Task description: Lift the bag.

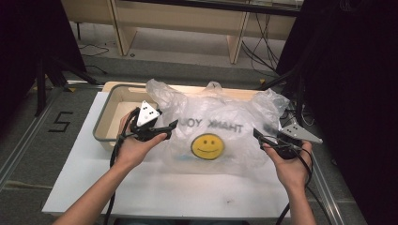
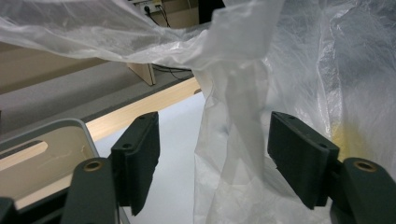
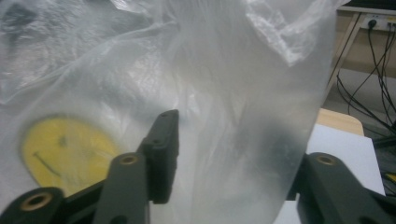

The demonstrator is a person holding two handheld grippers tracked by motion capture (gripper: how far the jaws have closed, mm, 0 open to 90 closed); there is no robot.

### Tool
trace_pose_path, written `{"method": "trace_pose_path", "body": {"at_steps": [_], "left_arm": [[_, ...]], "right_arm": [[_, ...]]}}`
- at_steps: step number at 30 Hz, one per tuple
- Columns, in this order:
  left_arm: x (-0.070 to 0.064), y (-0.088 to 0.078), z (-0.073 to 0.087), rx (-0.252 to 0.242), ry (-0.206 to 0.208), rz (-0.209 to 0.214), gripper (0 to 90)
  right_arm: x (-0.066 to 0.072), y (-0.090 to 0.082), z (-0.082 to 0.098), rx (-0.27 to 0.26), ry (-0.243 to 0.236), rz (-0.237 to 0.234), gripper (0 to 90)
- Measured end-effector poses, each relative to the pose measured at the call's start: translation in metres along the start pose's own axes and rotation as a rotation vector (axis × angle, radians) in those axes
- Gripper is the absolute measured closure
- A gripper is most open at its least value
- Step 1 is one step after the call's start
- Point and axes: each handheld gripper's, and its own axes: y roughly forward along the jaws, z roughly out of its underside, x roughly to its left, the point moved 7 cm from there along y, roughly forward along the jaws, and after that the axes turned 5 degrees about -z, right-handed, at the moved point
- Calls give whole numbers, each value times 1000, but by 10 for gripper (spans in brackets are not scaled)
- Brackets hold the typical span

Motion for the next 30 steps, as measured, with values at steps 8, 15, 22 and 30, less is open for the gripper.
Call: {"method": "trace_pose_path", "body": {"at_steps": [8,15,22,30], "left_arm": [[-4,-4,1,6,-5,19,298],[-13,-5,10,44,-7,65,326],[-18,-14,18,77,-15,108,298],[-24,-28,25,90,-3,133,273]], "right_arm": [[-4,0,-2,-10,8,28,386],[-3,2,1,11,-4,17,467],[0,4,5,32,15,-12,882],[0,6,3,21,37,17,900]]}}
